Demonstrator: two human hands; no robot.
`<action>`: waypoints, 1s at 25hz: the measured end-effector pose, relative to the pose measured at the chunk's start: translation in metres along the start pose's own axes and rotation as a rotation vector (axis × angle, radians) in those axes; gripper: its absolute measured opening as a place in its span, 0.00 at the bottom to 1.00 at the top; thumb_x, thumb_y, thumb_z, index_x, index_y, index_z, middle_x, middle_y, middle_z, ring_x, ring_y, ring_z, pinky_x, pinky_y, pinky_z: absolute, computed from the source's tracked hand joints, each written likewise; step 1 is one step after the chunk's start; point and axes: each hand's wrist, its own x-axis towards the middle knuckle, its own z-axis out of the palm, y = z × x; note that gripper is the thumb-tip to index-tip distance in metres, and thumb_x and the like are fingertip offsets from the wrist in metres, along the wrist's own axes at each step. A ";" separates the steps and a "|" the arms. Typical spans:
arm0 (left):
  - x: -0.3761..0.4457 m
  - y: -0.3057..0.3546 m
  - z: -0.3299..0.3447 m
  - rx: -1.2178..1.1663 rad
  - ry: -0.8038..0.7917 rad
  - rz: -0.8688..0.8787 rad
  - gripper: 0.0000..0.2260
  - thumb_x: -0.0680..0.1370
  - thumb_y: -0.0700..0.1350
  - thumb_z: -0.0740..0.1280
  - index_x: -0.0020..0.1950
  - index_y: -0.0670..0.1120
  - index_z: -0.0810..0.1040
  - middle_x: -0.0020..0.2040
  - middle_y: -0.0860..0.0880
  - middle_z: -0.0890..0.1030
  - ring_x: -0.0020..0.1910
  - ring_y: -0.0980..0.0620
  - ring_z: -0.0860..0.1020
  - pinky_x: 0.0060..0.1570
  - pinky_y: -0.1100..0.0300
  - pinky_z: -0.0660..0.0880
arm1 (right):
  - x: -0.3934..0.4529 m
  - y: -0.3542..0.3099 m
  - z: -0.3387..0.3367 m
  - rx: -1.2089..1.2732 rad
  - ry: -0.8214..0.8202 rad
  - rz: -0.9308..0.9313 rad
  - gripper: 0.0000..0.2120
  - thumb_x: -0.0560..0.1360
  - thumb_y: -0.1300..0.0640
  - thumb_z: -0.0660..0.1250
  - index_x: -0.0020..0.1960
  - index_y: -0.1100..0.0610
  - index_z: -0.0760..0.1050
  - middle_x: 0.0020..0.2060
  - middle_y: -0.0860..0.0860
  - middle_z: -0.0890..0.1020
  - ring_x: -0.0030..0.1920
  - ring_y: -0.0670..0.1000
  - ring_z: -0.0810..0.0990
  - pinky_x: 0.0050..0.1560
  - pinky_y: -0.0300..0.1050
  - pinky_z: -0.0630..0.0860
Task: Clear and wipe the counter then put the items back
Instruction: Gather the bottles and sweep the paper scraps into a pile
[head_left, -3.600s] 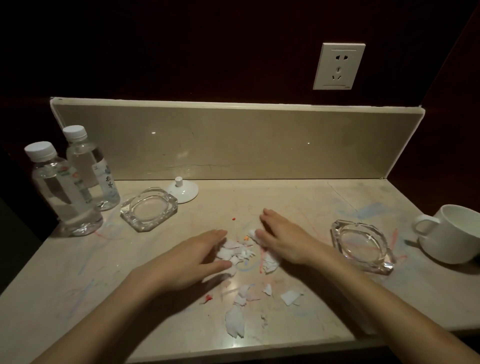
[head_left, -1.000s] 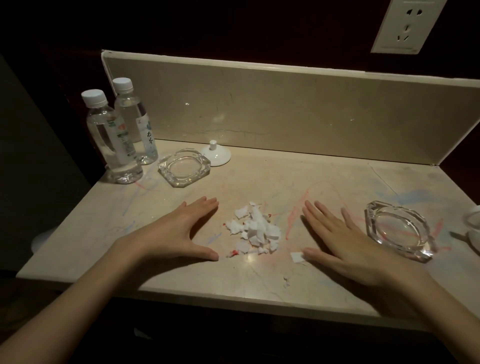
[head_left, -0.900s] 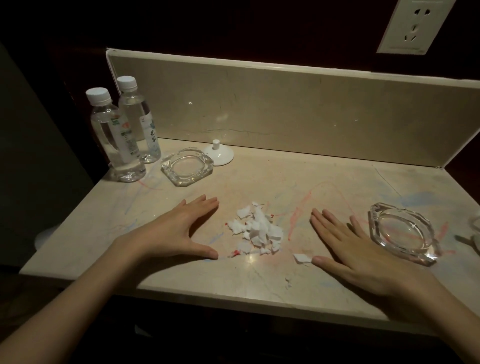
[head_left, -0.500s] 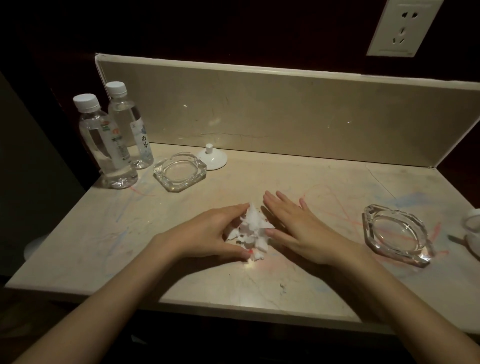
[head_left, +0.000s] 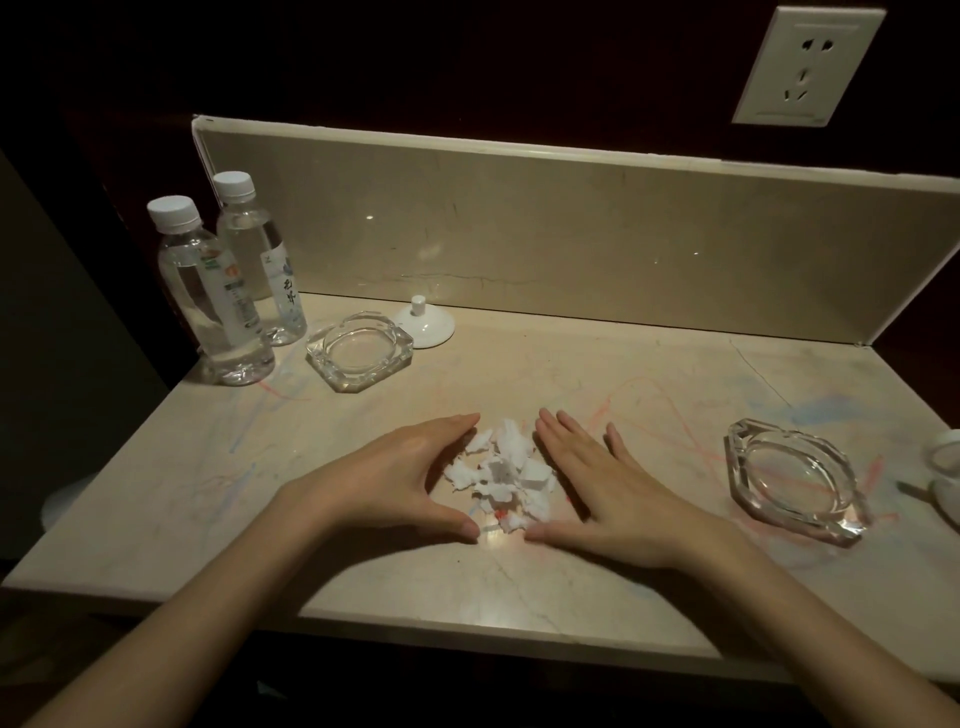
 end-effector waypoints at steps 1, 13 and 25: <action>0.002 0.004 0.001 0.000 0.000 0.008 0.51 0.64 0.66 0.73 0.78 0.52 0.51 0.77 0.55 0.58 0.73 0.58 0.60 0.71 0.66 0.56 | 0.012 0.000 -0.001 0.005 0.018 0.018 0.48 0.70 0.26 0.51 0.76 0.49 0.31 0.74 0.43 0.32 0.73 0.40 0.31 0.75 0.54 0.34; -0.024 -0.012 -0.003 0.074 0.031 -0.079 0.49 0.67 0.67 0.69 0.78 0.54 0.46 0.78 0.56 0.52 0.75 0.58 0.55 0.70 0.67 0.52 | -0.008 0.015 -0.011 -0.058 -0.063 0.090 0.46 0.70 0.25 0.41 0.76 0.51 0.31 0.74 0.45 0.32 0.73 0.41 0.32 0.71 0.46 0.30; -0.020 0.000 -0.014 0.075 0.127 0.031 0.43 0.68 0.61 0.73 0.77 0.54 0.55 0.75 0.57 0.61 0.71 0.62 0.60 0.64 0.73 0.55 | -0.015 0.013 -0.033 0.165 0.091 -0.027 0.48 0.67 0.31 0.64 0.77 0.44 0.43 0.76 0.38 0.48 0.70 0.33 0.49 0.65 0.27 0.47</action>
